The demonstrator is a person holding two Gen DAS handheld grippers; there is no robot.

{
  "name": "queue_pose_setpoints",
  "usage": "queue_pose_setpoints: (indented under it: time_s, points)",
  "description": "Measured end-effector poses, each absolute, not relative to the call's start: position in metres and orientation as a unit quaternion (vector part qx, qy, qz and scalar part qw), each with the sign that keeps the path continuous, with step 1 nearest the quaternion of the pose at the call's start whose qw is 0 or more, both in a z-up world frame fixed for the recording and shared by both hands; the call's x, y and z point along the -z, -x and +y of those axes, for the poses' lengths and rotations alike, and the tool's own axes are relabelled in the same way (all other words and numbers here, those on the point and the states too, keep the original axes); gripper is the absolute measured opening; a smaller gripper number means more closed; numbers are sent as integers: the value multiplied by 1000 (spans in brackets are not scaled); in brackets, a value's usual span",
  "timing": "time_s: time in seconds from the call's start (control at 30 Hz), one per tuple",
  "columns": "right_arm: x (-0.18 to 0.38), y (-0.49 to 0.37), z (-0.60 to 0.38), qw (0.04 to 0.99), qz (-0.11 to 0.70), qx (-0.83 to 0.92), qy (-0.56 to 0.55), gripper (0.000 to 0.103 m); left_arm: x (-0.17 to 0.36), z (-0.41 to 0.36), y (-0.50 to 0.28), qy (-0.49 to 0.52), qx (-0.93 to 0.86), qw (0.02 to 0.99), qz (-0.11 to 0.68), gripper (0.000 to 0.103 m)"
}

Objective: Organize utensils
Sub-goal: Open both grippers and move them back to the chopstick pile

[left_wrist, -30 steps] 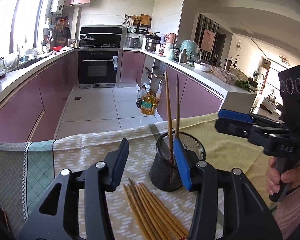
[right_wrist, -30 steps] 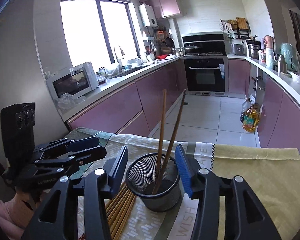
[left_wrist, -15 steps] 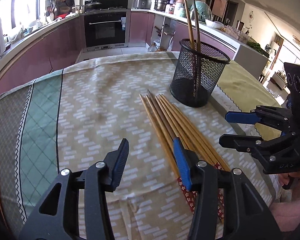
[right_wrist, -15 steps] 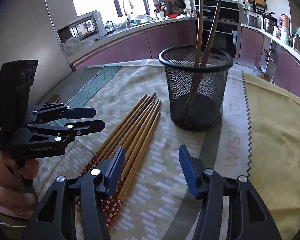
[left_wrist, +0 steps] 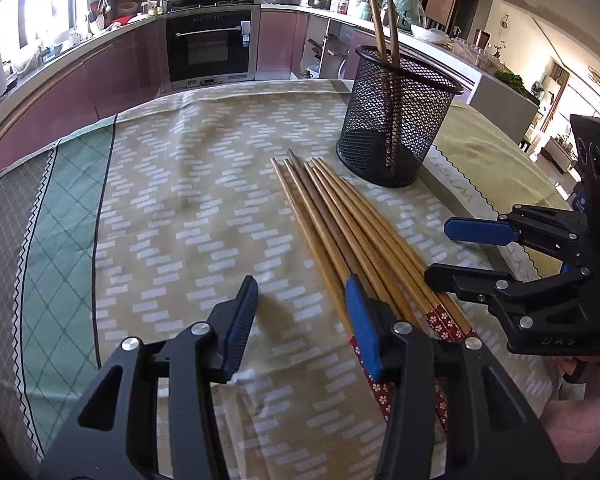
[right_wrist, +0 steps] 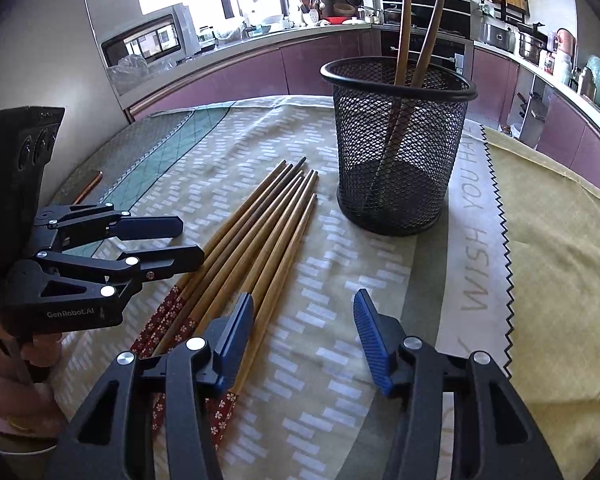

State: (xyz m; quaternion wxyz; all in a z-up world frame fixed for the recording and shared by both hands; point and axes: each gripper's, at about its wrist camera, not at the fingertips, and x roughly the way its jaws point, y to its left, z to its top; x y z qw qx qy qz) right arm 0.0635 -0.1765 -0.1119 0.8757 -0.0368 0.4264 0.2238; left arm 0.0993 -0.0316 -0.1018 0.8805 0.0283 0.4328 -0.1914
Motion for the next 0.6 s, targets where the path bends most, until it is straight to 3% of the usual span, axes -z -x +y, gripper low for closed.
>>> queue_pose_setpoints:
  time_s: [0.27,0.4,0.6]
  points:
    - [113,-65,-175,877,427,-214,44,47,102,-36,-105,-30,186,880,436,44]
    - [114,-65,-177,878,429,-207,50,39,101,-36,-106,-34,185,879,437,38]
    - [115,-67,-173,879,427,-201,63,38,103,-38,-116,-38,180,878,442,35]
